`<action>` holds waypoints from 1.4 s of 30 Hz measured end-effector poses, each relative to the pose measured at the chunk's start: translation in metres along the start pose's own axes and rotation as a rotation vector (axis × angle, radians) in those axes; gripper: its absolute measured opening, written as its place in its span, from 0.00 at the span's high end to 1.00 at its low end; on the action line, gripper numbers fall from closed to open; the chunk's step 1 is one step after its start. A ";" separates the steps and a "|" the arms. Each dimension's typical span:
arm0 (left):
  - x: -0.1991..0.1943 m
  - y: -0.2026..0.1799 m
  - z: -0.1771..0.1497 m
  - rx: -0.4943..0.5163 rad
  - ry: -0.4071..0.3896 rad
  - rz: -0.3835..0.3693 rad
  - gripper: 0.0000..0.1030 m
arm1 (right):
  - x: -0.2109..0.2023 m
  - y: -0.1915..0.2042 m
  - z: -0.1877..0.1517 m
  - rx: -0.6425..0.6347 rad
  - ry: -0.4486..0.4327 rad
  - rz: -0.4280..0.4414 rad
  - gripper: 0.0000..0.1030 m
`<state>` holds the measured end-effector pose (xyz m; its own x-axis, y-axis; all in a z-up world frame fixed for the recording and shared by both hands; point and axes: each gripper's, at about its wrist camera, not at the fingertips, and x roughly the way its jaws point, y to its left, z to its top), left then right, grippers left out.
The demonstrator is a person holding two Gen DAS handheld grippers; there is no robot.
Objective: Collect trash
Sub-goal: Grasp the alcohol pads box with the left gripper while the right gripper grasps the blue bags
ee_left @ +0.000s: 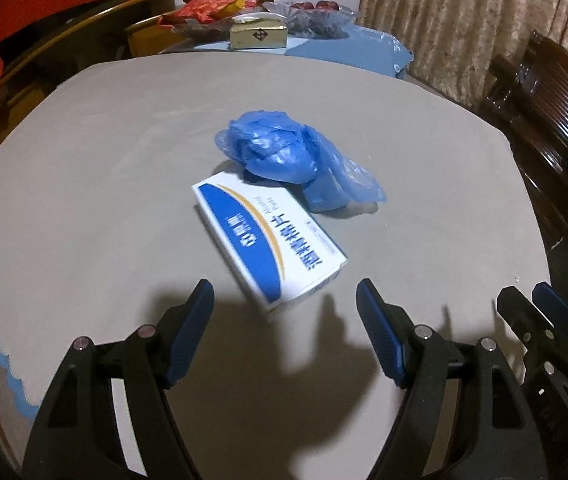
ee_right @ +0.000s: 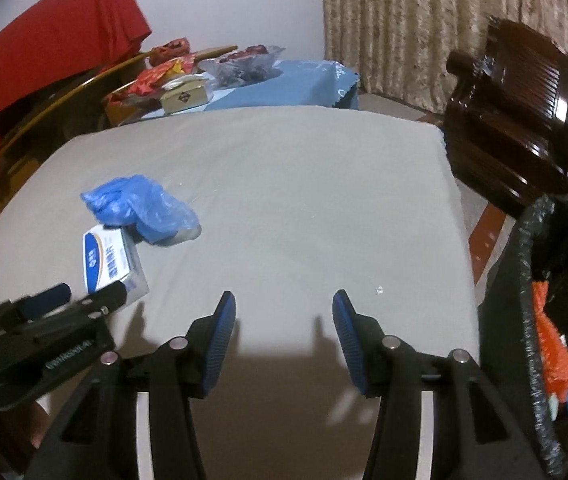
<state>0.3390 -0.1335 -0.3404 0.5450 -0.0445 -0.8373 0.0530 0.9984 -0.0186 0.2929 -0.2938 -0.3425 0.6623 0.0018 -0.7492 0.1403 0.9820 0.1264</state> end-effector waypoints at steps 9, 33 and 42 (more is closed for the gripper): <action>0.030 0.023 0.010 -0.017 0.054 0.037 0.46 | 0.015 0.016 0.000 -0.036 0.023 0.014 0.51; 0.045 0.048 0.042 -0.010 0.010 0.020 0.20 | 0.038 0.054 0.003 -0.082 0.049 0.032 0.51; 0.044 0.066 0.037 -0.014 0.014 0.009 0.40 | 0.043 0.054 0.002 -0.086 0.059 0.030 0.51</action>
<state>0.3970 -0.0711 -0.3581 0.5337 -0.0347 -0.8450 0.0357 0.9992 -0.0185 0.3305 -0.2409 -0.3659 0.6204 0.0398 -0.7833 0.0555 0.9940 0.0945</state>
